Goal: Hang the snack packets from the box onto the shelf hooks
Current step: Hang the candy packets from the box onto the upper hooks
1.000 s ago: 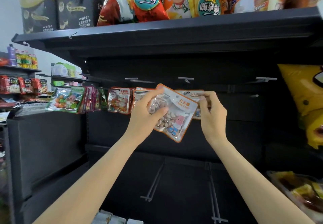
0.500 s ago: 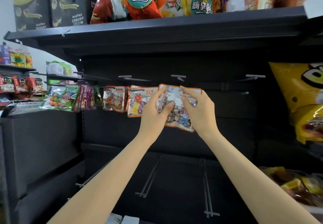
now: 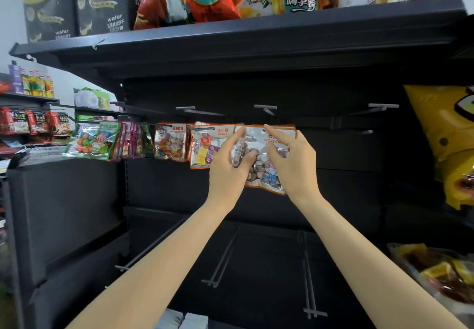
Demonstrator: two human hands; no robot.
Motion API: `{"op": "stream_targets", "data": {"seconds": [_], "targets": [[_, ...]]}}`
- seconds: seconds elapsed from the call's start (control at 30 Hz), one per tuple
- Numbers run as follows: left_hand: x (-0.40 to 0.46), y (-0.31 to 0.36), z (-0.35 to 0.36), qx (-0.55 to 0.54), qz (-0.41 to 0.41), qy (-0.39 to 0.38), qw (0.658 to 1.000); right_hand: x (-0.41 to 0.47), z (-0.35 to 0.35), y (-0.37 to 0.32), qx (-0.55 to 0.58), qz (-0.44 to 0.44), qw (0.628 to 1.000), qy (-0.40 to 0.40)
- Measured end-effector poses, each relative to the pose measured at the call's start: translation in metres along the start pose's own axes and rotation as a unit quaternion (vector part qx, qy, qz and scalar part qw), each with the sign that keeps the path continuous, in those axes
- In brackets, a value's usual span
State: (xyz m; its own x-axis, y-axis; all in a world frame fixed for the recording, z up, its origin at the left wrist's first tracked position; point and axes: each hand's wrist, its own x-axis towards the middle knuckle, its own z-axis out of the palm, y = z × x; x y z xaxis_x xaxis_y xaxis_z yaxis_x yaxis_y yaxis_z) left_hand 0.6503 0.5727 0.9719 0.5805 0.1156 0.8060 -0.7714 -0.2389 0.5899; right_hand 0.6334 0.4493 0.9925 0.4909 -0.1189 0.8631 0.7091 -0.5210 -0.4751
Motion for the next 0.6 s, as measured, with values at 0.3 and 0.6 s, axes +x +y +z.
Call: {"op": "stream_targets", "data": {"seconds": [0.3, 0.6], "targets": [[0.017, -0.011, 0.009, 0.069, -0.011, -0.013, 0.998, 0.017, 0.005, 0.015, -0.025, 0.035, 0.999, -0.009], [0.063, -0.027, 0.046, 0.278, -0.097, -0.158, 0.943, 0.046, 0.023, 0.069, -0.253, 0.028, 0.962, -0.098]]}}
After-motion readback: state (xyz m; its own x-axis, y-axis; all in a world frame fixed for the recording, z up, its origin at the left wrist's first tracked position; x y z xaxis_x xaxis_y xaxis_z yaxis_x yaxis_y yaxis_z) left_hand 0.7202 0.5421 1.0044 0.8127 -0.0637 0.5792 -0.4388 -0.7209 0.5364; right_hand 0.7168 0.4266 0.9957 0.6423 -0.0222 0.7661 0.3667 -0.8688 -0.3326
